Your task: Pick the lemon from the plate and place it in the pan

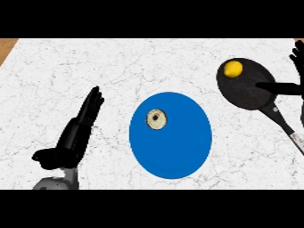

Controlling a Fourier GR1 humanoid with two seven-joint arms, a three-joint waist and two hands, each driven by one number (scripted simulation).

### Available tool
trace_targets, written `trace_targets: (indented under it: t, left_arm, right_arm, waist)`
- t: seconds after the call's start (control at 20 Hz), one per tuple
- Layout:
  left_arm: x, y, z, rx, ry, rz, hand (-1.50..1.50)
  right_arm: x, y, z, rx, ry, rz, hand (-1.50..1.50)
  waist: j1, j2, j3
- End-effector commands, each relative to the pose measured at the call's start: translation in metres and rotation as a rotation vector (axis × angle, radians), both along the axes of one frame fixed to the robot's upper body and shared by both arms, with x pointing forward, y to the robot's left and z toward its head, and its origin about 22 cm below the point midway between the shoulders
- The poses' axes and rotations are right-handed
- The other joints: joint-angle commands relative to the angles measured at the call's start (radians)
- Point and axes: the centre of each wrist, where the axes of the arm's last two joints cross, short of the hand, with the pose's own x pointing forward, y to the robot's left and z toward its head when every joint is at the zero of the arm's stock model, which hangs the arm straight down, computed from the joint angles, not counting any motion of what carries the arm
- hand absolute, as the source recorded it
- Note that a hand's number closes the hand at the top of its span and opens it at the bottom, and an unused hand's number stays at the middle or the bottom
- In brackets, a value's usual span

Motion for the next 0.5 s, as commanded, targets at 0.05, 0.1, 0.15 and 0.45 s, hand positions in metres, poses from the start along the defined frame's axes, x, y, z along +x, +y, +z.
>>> trace_targets:
  t: [0.05,0.1,0.15,0.45]
  left_arm:
    - [-0.003,-0.013,-0.002,-0.002,-0.008,-0.006,0.0]
    - [-0.002,0.002,-0.003,-0.011,0.007,-0.002,0.0]
    - [0.007,0.015,-0.006,0.013,0.006,0.027,0.0]
    - [-0.002,-0.001,-0.008,-0.004,0.03,0.011,0.0]
  right_arm:
    - [-0.026,-0.037,-0.007,0.143,0.0,0.138,-1.5]
    - [-0.033,-0.046,-0.007,0.145,0.007,0.168,-1.5]
    - [-0.039,-0.052,-0.011,0.124,-0.012,0.193,-1.5]
    - [-0.069,-0.063,-0.039,0.122,-0.037,0.259,-1.5]
  waist:
    - [-0.012,-0.003,0.0]
    - [-0.016,-0.006,-0.001]
    - [-0.021,-0.006,-0.001]
    - [-0.026,-0.012,-0.002]
